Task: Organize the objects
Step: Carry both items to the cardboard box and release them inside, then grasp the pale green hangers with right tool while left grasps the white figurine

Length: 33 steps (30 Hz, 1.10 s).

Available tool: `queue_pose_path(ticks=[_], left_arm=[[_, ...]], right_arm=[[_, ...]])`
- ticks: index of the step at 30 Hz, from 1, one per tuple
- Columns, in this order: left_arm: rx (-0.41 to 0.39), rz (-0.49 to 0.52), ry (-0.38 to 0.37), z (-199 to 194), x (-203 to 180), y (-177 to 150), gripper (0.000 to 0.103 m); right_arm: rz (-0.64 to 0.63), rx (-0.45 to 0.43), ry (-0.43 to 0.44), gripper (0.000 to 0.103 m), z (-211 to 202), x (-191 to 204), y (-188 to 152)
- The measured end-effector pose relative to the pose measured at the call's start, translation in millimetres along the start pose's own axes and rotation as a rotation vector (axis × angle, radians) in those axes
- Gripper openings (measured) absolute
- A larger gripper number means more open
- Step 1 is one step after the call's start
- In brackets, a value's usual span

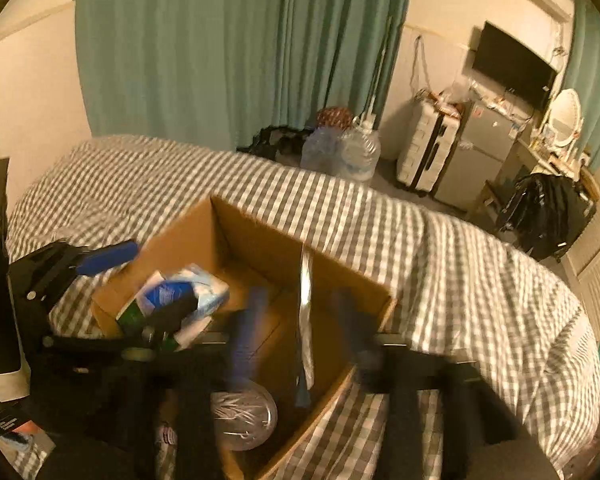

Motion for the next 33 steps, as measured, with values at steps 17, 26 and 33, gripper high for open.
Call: queue_pose_path(ticks=[17,26,33], left_arm=[[-0.161,-0.042,0.136,-162,104,-25,0.103],[-0.162,-0.095,0.17,-165,144,-102,0.103],[-0.085,-0.089,0.123,-106,139,-173,0.103]], right_arm=[[0.048,-0.236,-0.03,0.085,-144,77,-21],[0.069,-0.173,-0.039,0.085,-117,122,-82],[0.064,-0.061,-0.068,0.085,-53,149,-124]])
Point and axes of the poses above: each gripper's, at about its wrist camera, not at the fingertips, and z roughly the way its jaws point, x to its left, y to its top, the point moved 3 cm from there along z, roughly the way its jaws point, and after that the axes turned 10 degrees about y, right-handed, at the moved point
